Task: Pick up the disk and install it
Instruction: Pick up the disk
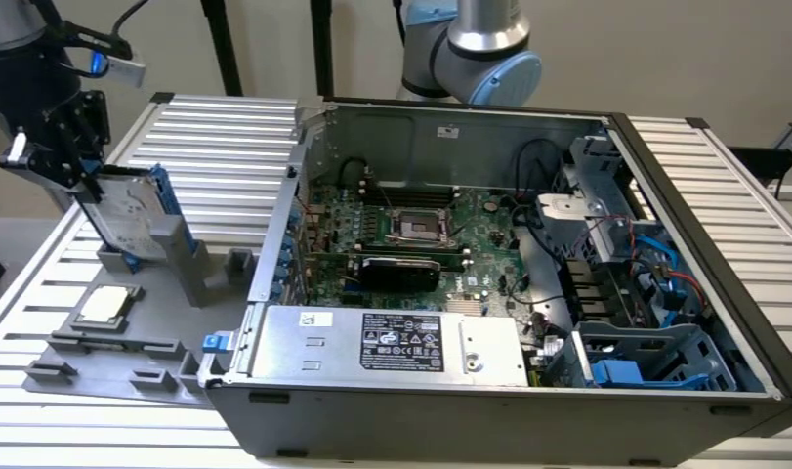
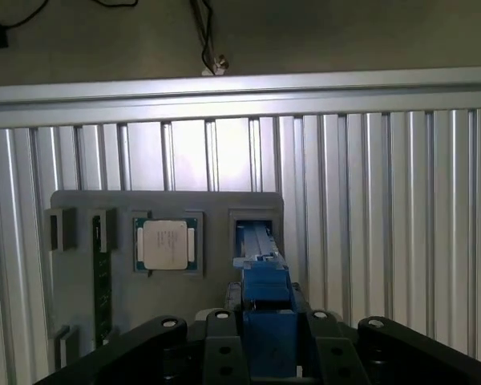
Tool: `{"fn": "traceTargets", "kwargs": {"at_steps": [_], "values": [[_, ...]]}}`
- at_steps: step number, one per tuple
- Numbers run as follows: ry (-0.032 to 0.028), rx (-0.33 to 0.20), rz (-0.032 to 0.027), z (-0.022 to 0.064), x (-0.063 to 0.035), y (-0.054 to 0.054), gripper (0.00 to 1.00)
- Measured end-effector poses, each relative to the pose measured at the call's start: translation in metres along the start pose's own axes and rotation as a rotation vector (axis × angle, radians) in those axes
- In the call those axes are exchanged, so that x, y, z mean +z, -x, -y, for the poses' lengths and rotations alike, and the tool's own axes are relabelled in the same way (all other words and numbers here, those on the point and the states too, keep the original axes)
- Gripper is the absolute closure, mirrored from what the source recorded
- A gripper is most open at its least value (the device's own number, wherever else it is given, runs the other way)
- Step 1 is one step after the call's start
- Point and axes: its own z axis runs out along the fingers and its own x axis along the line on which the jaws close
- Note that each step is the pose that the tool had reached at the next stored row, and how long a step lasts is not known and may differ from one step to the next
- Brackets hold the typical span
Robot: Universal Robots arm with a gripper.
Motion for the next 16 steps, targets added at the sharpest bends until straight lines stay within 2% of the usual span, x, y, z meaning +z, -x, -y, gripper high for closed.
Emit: {"fn": "traceTargets", "kwargs": {"at_steps": [11,16], "values": [[0.0002,-0.005,-0.0001,0.0004,-0.05,0.001,0.67],[0.0004,-0.011,0.0026,0.0065,-0.0728,0.001,0.67]]}}
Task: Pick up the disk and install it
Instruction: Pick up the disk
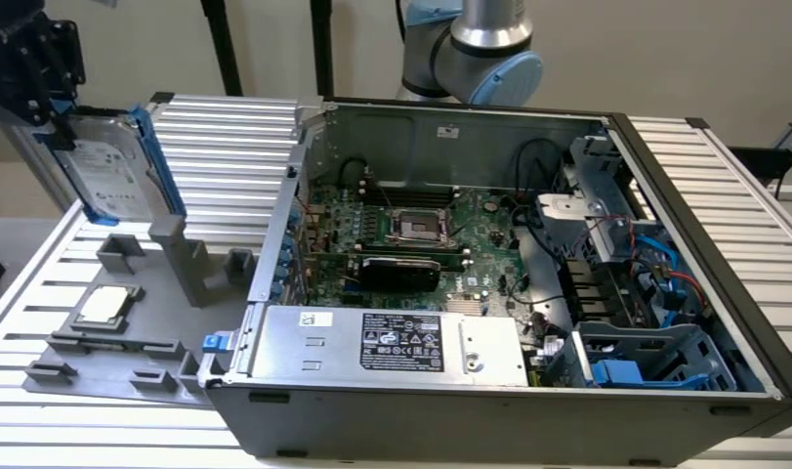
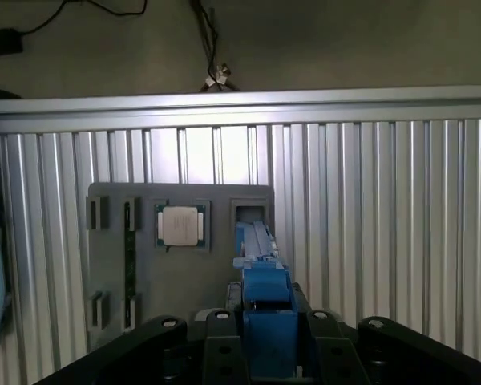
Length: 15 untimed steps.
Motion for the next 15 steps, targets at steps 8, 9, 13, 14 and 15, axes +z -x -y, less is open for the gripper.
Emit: {"fn": "traceTargets", "kwargs": {"at_steps": [8,9,13,14,15], "values": [[0.0012,-0.014,0.0199,0.023,-0.0335,0.001,0.67],[0.0013,-0.015,0.0227,0.0266,-0.0374,0.001,0.67],[0.0017,-0.017,0.0318,0.0424,-0.0536,0.0,0.67],[0.0018,-0.018,0.0339,0.0466,-0.0577,0.0,0.67],[0.0019,-0.018,0.0361,0.0512,-0.0621,0.0,0.67]]}}
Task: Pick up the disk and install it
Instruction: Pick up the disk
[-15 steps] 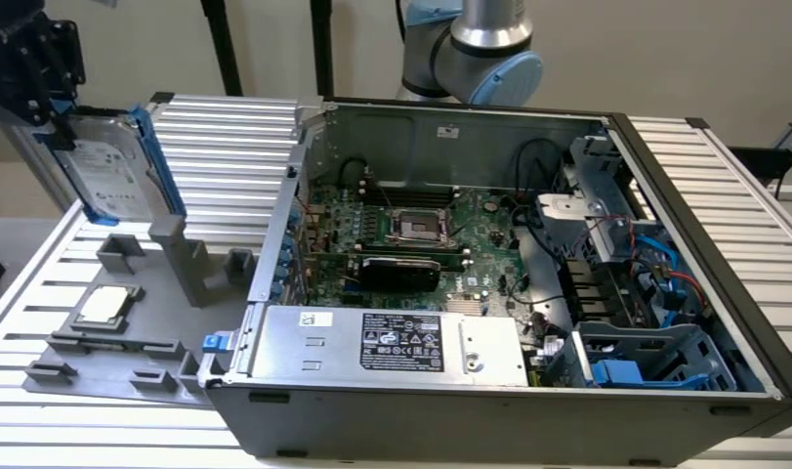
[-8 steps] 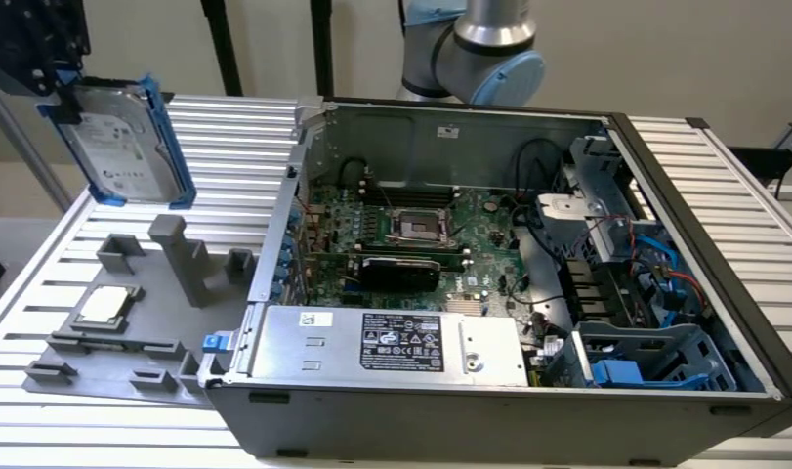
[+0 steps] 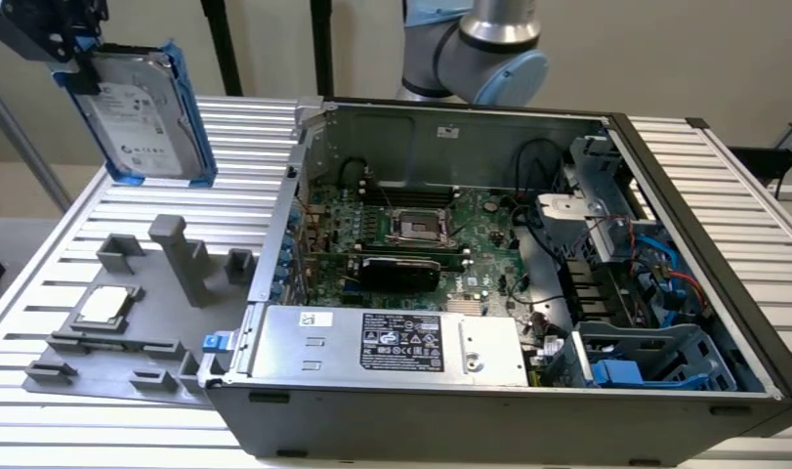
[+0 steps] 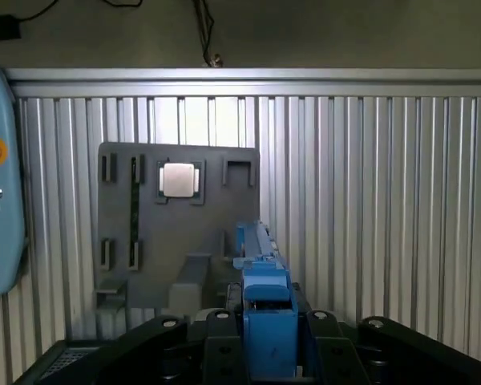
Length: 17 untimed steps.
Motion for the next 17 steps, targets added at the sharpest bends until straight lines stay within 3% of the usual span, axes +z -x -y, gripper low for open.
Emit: {"fn": "traceTargets", "kwargs": {"at_steps": [4,17], "values": [[0.0001,-0.001,0.0064,0.0176,-0.0166,-0.001,0.67],[0.0006,-0.003,0.0175,0.0767,-0.0625,-0.006,0.67]]}}
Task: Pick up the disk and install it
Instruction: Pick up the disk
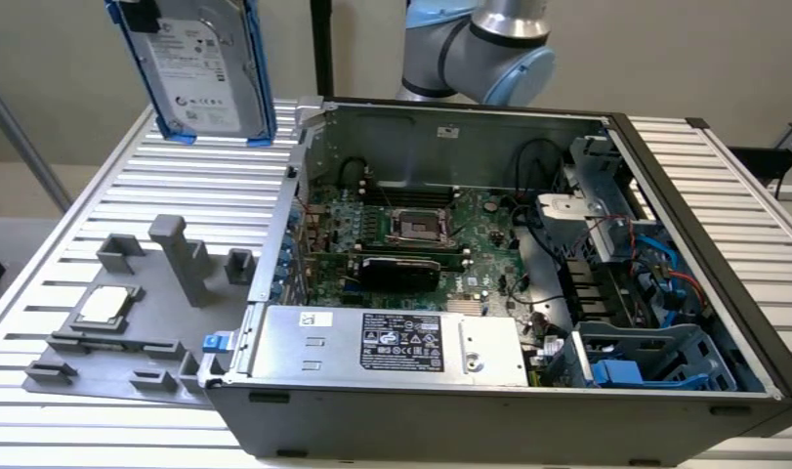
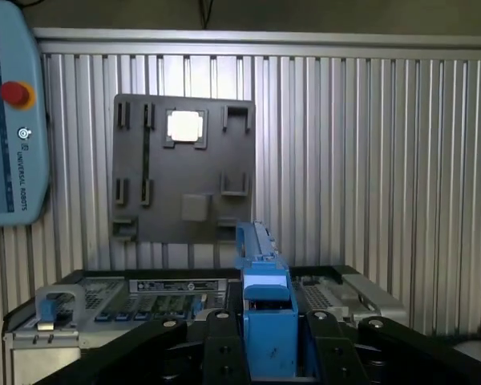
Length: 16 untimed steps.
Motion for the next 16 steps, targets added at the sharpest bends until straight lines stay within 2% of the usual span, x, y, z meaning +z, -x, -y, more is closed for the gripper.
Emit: {"fn": "traceTargets", "kwargs": {"at_steps": [6,16], "values": [[0.0005,-0.001,0.001,0.0272,-0.0127,-0.005,0.67],[0.0012,-0.001,0.001,0.0681,-0.0158,-0.026,0.67]]}}
